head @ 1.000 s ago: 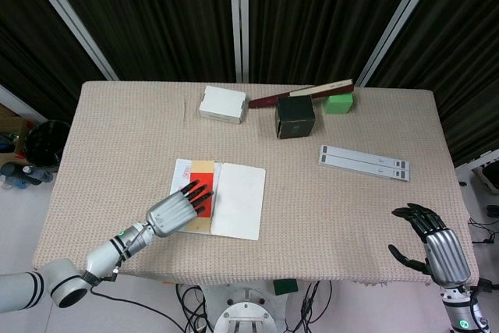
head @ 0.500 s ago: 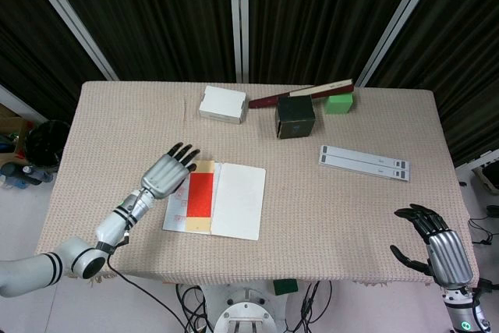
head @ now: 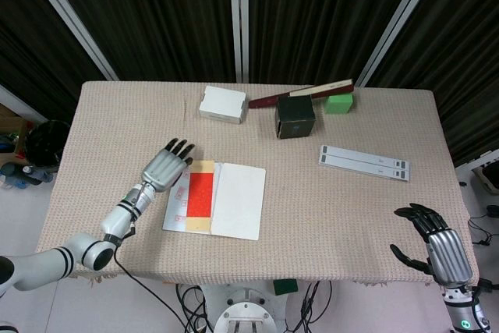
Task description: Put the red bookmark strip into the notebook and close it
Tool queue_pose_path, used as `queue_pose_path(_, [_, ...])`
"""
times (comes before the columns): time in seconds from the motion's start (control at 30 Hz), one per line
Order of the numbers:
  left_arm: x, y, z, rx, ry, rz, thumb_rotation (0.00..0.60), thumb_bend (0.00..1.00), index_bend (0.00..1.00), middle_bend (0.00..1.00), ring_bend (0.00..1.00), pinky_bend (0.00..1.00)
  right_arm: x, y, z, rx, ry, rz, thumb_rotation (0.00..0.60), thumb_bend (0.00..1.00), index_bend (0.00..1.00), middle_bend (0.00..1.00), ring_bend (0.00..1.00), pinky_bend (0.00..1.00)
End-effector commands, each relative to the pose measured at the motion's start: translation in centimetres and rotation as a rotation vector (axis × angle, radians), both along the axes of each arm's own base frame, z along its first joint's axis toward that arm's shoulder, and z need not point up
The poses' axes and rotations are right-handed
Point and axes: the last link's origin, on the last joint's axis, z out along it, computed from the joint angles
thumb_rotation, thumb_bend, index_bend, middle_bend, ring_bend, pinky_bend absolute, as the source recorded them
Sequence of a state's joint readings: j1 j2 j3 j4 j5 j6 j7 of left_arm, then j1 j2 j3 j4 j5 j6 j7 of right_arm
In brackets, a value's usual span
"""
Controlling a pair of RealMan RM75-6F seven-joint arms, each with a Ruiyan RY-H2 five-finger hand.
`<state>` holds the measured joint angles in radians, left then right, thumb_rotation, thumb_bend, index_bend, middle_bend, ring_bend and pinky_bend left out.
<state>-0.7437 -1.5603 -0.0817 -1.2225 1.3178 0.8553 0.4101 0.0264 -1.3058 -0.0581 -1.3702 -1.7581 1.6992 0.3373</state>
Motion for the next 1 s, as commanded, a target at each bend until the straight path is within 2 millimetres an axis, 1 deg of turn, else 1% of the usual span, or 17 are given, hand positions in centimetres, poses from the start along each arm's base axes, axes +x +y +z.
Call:
queue_pose_path(0.03, [-0.2, 0.1, -0.2, 0.001, 0.016, 0.002, 0.6, 0.58, 0.32, 0.07, 0.03, 0.1, 0.0, 0.0, 0.0, 0.0, 0.0, -0.001, 0.6, 0.18, 0.29, 0.27, 0.17, 0.23])
queue_pose_path(0.23, [-0.2, 0.1, -0.5, -0.004, 0.026, 0.003, 0.6, 0.58, 0.32, 0.07, 0.03, 0.1, -0.1, 0.1, 0.0, -0.002, -0.001, -0.003, 0.6, 0.18, 0.29, 0.27, 0.17, 0.23])
queue_pose_path(0.73, [1.3, -0.4, -1.8, -0.044, 0.008, -0.041, 0.6, 0.58, 0.32, 0.07, 0.03, 0.1, -0.4, 0.3, 0.2, -0.01, -0.002, -0.01, 0.6, 0.18, 0.29, 0.27, 0.17, 0.23])
queue_pose_path(0.9, [1.5, -0.5, -1.6, -0.037, -0.004, -0.049, 0.6, 0.58, 0.32, 0.07, 0.03, 0.1, -0.4, 0.3, 0.2, -0.01, -0.005, -0.011, 0.6, 0.18, 0.29, 0.27, 0.17, 0.23])
queue_pose_path(1.0, [1.4, -0.7, -0.8, -0.022, -0.023, -0.048, 0.6, 0.58, 0.32, 0.07, 0.03, 0.1, -0.4, 0.2, 0.2, -0.009, -0.006, -0.006, 0.6, 0.18, 0.29, 0.27, 0.17, 0.23])
